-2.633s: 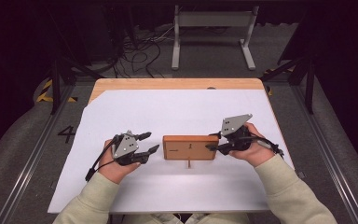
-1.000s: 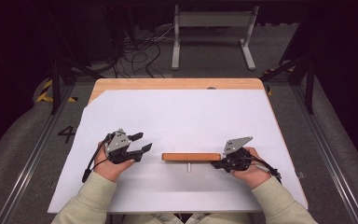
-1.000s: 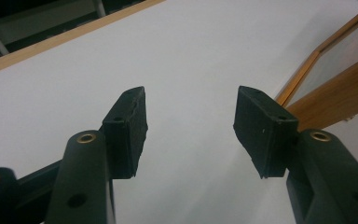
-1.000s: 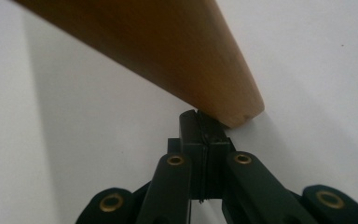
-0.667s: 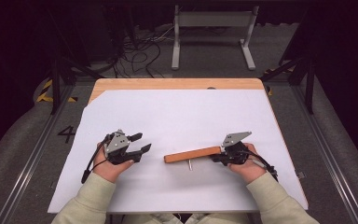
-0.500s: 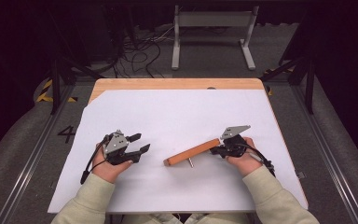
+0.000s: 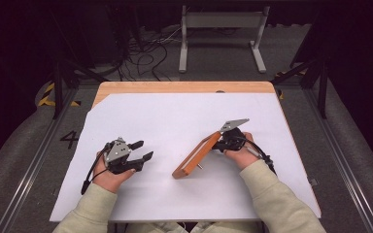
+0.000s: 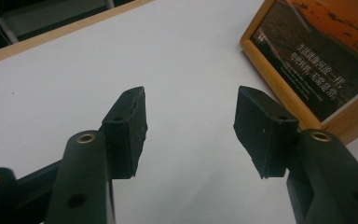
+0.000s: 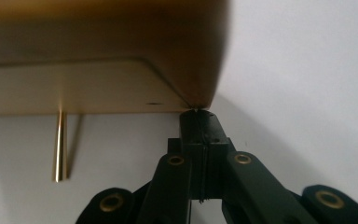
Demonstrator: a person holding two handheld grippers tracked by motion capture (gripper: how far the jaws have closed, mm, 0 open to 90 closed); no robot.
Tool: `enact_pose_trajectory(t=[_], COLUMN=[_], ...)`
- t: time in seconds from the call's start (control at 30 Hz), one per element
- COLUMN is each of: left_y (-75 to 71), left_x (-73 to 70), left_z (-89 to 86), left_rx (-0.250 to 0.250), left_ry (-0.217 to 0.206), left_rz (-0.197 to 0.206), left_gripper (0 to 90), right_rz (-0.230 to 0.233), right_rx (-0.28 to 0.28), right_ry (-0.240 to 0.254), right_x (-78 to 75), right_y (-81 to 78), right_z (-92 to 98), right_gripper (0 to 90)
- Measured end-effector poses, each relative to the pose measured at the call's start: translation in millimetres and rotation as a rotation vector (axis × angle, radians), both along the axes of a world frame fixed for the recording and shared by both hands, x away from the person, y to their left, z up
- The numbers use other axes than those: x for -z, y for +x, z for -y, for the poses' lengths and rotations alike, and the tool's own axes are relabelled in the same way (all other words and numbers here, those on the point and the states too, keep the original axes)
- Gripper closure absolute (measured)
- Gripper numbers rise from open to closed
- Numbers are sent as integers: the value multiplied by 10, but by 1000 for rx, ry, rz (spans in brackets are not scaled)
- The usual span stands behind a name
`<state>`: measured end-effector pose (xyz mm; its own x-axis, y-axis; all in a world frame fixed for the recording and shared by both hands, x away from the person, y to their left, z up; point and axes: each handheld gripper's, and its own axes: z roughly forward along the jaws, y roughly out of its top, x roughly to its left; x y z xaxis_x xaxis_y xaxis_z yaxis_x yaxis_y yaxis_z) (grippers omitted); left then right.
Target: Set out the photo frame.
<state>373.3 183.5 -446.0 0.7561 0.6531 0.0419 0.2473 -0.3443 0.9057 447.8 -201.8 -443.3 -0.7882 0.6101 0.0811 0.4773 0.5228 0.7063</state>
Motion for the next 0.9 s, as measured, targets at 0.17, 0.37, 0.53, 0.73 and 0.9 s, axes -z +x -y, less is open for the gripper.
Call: enact_pose_trajectory(t=[0.17, 0.37, 0.53, 0.73, 0.9], left_y=[-4, 9, 26, 42, 54], left_x=[13, 23, 33, 36, 23], left_z=[-24, -18, 7, 34, 39], left_rx=[-5, -1, 8, 18, 17], left_ry=[-1, -3, -3, -2, -7], left_rz=[-6, -8, -11, -11, -14], left_gripper=[444, 443, 443, 443, 442], right_rz=[-25, -47, -66, -72, -39], right_rx=[-9, -10, -27, -24, 16], right_ry=[21, 34, 97, 116, 48], right_x=[-19, 13, 61, 125, 26], right_y=[173, 328, 428, 467, 421], right_z=[-150, -291, -395, -438, -341], right_gripper=[900, 900, 900, 899, 853])
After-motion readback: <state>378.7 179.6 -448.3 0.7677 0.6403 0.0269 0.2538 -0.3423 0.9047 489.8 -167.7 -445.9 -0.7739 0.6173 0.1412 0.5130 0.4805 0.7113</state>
